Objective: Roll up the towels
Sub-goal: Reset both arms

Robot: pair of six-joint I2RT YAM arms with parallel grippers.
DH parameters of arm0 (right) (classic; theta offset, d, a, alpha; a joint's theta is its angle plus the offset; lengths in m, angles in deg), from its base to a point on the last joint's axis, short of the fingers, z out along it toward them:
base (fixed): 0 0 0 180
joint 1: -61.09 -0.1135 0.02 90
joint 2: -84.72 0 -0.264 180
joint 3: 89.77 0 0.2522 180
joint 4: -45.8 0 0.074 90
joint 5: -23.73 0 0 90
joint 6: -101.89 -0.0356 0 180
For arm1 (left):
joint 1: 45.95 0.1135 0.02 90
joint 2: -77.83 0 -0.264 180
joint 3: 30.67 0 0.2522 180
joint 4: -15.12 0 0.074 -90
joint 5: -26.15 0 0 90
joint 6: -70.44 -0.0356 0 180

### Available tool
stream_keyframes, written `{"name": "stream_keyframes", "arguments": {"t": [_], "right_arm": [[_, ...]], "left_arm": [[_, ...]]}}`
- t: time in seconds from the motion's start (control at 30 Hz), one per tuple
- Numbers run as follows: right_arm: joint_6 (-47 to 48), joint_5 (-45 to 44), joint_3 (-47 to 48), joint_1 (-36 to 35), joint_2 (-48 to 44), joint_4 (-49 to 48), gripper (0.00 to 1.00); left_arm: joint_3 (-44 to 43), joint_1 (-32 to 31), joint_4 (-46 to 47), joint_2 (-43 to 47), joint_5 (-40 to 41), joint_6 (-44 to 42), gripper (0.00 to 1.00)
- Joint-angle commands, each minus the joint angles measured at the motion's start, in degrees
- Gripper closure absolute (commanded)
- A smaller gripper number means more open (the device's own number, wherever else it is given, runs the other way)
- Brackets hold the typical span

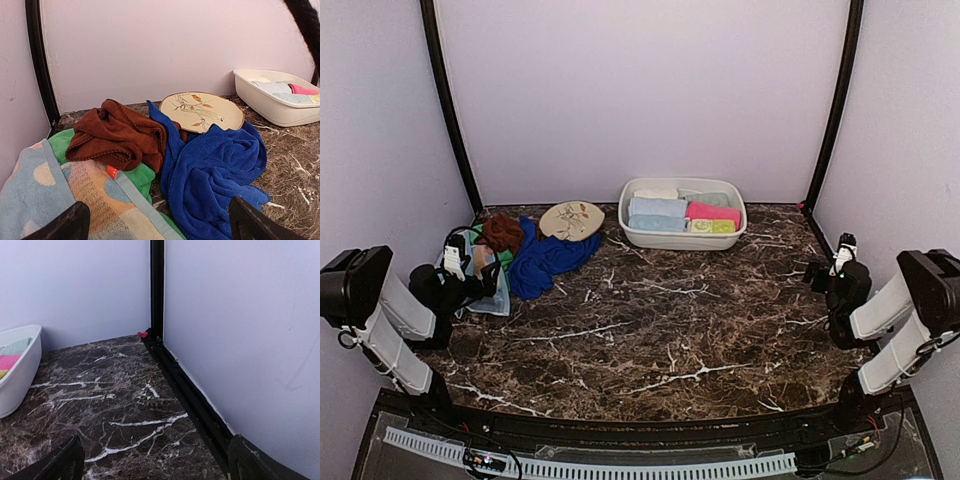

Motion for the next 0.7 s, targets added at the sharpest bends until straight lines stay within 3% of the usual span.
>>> {"name": "stream_keyframes", "arguments": {"t": [0.0,0.67], "right_arm": [[2.2,5.8,1.0,0.3,1.6,-6.3,0.0],[1.7,8.1,1.4,1.5,2.6,-6.7,0.0]], "left_arm": [[-1.4,-0.5,0.3,0.2,-1.3,-1.2,0.01],[-1.8,-0.8,0.2,0.1,-1.6,-1.6,0.01]]}}
